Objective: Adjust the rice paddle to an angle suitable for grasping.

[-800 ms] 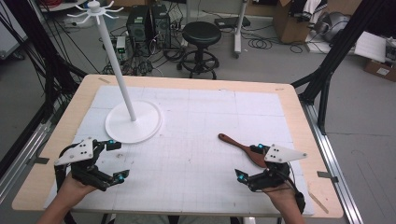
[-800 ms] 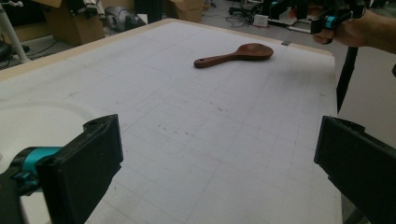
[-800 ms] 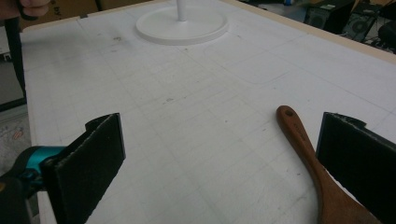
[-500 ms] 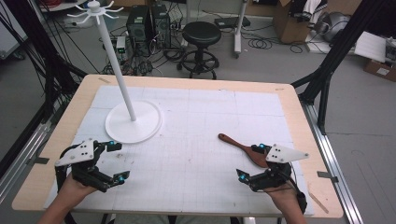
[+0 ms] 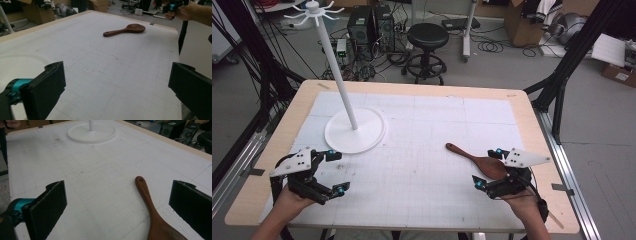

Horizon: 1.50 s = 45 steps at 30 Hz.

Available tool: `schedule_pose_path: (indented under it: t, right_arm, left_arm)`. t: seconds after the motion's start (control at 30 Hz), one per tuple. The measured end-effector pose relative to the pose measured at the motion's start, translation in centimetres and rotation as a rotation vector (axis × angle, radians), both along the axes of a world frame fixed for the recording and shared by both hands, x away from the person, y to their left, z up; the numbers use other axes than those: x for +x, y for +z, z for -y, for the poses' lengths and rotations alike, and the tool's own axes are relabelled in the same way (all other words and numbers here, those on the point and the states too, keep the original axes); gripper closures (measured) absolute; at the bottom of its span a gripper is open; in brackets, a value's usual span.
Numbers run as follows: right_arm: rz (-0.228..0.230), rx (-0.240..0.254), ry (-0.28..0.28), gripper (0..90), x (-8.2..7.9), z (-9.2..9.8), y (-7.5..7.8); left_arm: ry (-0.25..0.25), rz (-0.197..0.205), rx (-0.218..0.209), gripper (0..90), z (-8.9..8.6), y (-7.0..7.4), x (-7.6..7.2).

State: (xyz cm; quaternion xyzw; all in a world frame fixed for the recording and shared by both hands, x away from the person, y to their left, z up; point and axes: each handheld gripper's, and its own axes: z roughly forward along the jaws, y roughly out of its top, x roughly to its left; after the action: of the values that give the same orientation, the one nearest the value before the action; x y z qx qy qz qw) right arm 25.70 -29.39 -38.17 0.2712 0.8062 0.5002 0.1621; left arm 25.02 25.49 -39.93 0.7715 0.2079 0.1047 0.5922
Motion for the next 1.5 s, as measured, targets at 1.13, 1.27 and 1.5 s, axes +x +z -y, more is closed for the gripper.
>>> schedule_pose_path:
  t: [1.13, 1.27, 1.5]
  right_arm:
    - [-0.063, -0.253, 0.056, 0.5, 5.7, 0.4, 0.0]
    - [-0.072, -0.277, 0.072, 0.5, 6.3, 0.3, 0.1]
    - [-0.102, -0.329, 0.085, 0.5, 7.6, -0.3, 0.4]
  left_arm:
    - [0.000, -0.003, 0.019, 1.7, 0.1, -0.2, 0.0]
    - [-0.001, -0.003, 0.020, 1.7, 0.1, -0.2, 0.1]
    - [-0.001, -0.006, 0.023, 1.7, 0.1, -0.2, 0.1]
